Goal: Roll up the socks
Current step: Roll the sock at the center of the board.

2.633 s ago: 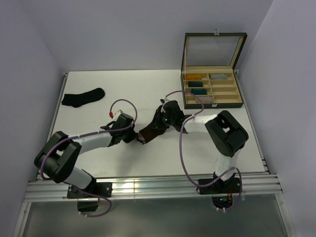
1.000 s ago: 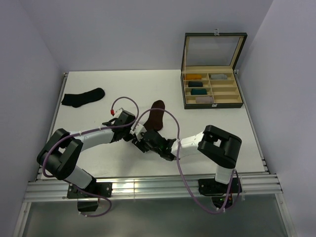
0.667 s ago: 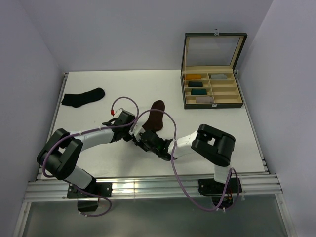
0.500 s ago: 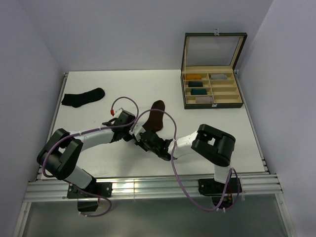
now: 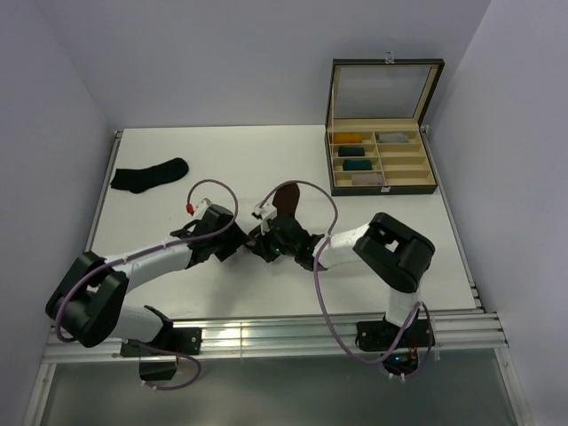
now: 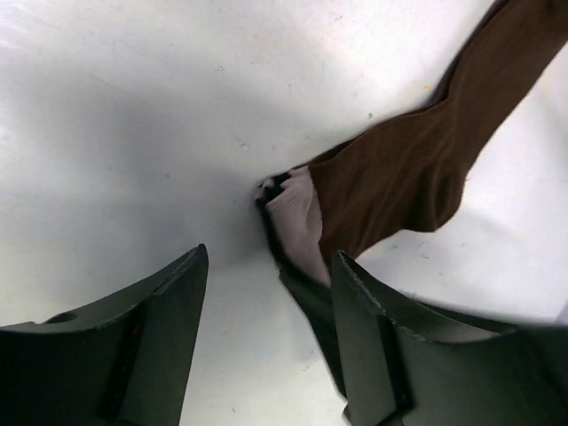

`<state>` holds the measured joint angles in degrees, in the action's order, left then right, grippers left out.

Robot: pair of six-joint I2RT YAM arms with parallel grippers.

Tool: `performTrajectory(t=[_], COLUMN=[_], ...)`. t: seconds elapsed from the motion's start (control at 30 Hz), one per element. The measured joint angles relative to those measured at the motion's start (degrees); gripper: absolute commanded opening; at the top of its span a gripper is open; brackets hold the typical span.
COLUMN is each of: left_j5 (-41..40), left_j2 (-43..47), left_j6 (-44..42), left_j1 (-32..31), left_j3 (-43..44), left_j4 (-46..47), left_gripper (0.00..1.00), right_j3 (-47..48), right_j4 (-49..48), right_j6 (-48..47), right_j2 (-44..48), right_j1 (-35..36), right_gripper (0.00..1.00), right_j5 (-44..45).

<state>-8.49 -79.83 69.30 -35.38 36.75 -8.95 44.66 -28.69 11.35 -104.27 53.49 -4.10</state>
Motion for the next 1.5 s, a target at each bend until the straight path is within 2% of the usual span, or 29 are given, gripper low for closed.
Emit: performTrajectory(t=[0.2,0.43,0.73,1.07,1.27,1.37,1.47,1.5], left_j5=[-0.9,0.17,2.4,4.59,5.22,5.25,5.25,5.25], left_j2=[5.68,4.35,-0.83,-4.09,-6.47,-7.61,-9.2,-9.68], left_j6=[2.69,3.58,3.87,3.91,3.91,3.87,3.8,3.69], left_j1=[0.09,0.09,0.11,0.11,0.11,0.09,0.07,0.07], left_j3=[-3.85,-5.31,-5.11,-4.37,-2.93,-2.08,-0.68,-0.11], left_j4=[2.51,6.38,10.49,14.4,15.17,14.8,14.01,13.6], left_gripper=[0.65,0.64,0.58,0.52,0.43,0.35,0.2,0.12], right_j3=[-0.24,-3.61,-6.91,-7.74,-7.82,-7.96,-7.93,-7.93], right_j4=[-0.11,-7.8,-17.55,-21.29,-23.19,-23.65,-23.56,-23.5], right_j6=[10.54,24.87,40.28,47.3,50.27,51.01,50.97,50.9], right_j2=[-0.35,-3.41,-7.5,-9.64,-10.84,-11.06,-11.06,-11.04], right_j1=[-8.02,-13.0,-16.72,-17.88,-18.08,-18.12,-18.12,-18.12], right_gripper=[0.0,0.0,0.0,0.02,0.03,0.04,0.07,0.1], right_j5=[-12.81,-24.11,-29.55,-31.82,-32.65,-32.72,-32.7,-32.7])
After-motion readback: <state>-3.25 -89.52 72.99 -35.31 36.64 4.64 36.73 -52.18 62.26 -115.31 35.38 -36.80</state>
